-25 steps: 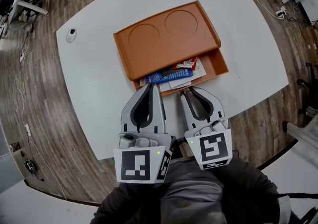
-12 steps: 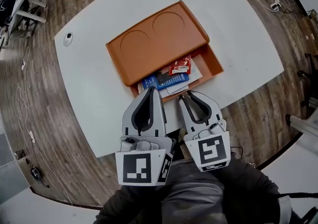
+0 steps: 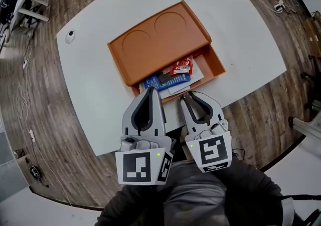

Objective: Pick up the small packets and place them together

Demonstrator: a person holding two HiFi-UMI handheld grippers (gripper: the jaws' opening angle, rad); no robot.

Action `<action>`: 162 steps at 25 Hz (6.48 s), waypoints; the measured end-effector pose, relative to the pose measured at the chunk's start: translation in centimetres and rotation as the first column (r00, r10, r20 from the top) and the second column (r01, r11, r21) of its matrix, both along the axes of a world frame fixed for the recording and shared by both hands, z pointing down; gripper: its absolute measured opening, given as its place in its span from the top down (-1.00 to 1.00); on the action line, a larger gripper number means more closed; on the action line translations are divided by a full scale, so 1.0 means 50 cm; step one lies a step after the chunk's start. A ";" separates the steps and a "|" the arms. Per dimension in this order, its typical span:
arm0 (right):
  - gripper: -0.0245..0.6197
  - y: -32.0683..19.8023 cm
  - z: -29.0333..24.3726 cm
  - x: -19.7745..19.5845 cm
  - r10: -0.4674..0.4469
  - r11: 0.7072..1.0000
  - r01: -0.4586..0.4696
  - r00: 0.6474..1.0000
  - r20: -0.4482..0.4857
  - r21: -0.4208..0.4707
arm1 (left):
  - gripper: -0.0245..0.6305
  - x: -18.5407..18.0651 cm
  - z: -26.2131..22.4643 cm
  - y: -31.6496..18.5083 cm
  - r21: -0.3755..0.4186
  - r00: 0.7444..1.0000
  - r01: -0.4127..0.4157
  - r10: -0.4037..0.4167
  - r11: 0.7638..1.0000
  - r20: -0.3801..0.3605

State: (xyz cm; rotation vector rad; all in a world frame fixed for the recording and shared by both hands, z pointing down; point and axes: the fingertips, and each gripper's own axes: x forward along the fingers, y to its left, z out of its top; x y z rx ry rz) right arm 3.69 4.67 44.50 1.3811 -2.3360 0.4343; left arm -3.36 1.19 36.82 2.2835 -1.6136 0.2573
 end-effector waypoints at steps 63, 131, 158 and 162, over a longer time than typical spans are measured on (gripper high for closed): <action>0.70 0.089 0.001 0.026 -0.090 0.994 0.094 0.993 0.079 -0.051 | 0.93 -0.106 0.044 -0.009 -0.107 0.995 0.081 -0.075 0.991 0.060; 0.91 -0.119 -0.194 -0.042 -0.426 0.900 0.404 0.894 -0.137 -0.162 | 0.93 -0.042 -0.175 -0.087 0.048 0.999 0.025 -0.023 0.999 -0.045; 0.59 -0.220 -0.144 -0.096 -0.419 0.898 0.389 0.898 -0.132 -0.207 | 0.93 -0.132 -0.143 -0.141 0.011 0.993 0.094 -0.093 0.996 -0.067; 0.60 -0.176 -0.171 -0.046 -0.385 0.917 0.359 0.911 -0.146 -0.175 | 0.93 -0.103 -0.167 -0.099 0.037 0.995 0.086 -0.084 0.996 -0.061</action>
